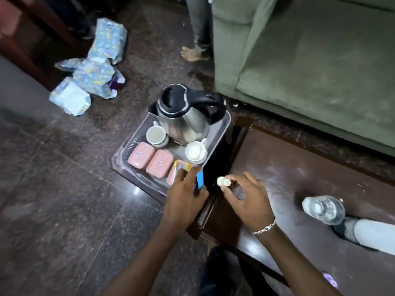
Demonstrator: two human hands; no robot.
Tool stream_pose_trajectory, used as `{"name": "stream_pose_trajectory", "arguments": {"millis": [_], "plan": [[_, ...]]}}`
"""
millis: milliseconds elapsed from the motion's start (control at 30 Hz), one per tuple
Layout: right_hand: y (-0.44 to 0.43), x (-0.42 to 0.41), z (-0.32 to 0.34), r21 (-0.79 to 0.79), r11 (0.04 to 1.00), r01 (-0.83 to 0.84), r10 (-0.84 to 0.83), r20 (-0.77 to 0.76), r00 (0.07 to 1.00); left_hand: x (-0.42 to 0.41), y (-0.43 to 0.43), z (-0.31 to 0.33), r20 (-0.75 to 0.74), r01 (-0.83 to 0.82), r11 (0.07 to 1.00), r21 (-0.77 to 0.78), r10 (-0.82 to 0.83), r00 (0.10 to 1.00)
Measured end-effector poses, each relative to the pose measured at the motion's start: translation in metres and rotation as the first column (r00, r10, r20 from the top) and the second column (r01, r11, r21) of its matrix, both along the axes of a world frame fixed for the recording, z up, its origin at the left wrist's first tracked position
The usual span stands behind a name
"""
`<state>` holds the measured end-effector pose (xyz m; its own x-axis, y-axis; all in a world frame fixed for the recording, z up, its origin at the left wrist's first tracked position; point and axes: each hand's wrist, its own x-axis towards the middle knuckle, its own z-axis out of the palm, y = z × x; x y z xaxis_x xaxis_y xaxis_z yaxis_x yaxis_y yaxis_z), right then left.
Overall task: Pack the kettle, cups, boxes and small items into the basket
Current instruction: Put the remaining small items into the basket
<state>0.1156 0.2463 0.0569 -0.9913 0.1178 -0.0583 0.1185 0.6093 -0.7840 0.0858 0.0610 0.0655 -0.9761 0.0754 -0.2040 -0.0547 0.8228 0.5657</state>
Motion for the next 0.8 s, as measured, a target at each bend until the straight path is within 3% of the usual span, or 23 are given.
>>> {"name": "stream_pose_trajectory", "arguments": {"millis": [167,233,467,800], "plan": [[-0.072,-0.058,0.001,-0.073,0.99,-0.125,0.125,0.002,0.992,-0.034,-0.069,-0.008,0.011,-0.158,0.986,-0.047,0.159,0.987],[-0.101,-0.079,-0.005,-0.034,0.982,-0.183,0.183,-0.002,0.983,-0.047,-0.09,-0.015,0.038,-0.178,0.981,-0.074,0.182,0.983],[-0.169,-0.129,-0.037,0.159,0.898,-0.41,0.382,0.176,0.907,-0.072,-0.125,-0.036,0.15,-0.069,0.987,-0.146,0.091,0.984],[-0.182,-0.14,-0.05,0.265,0.873,-0.41,0.365,0.203,0.909,-0.077,-0.127,-0.045,0.106,-0.048,0.988,-0.147,0.064,0.992]]}}
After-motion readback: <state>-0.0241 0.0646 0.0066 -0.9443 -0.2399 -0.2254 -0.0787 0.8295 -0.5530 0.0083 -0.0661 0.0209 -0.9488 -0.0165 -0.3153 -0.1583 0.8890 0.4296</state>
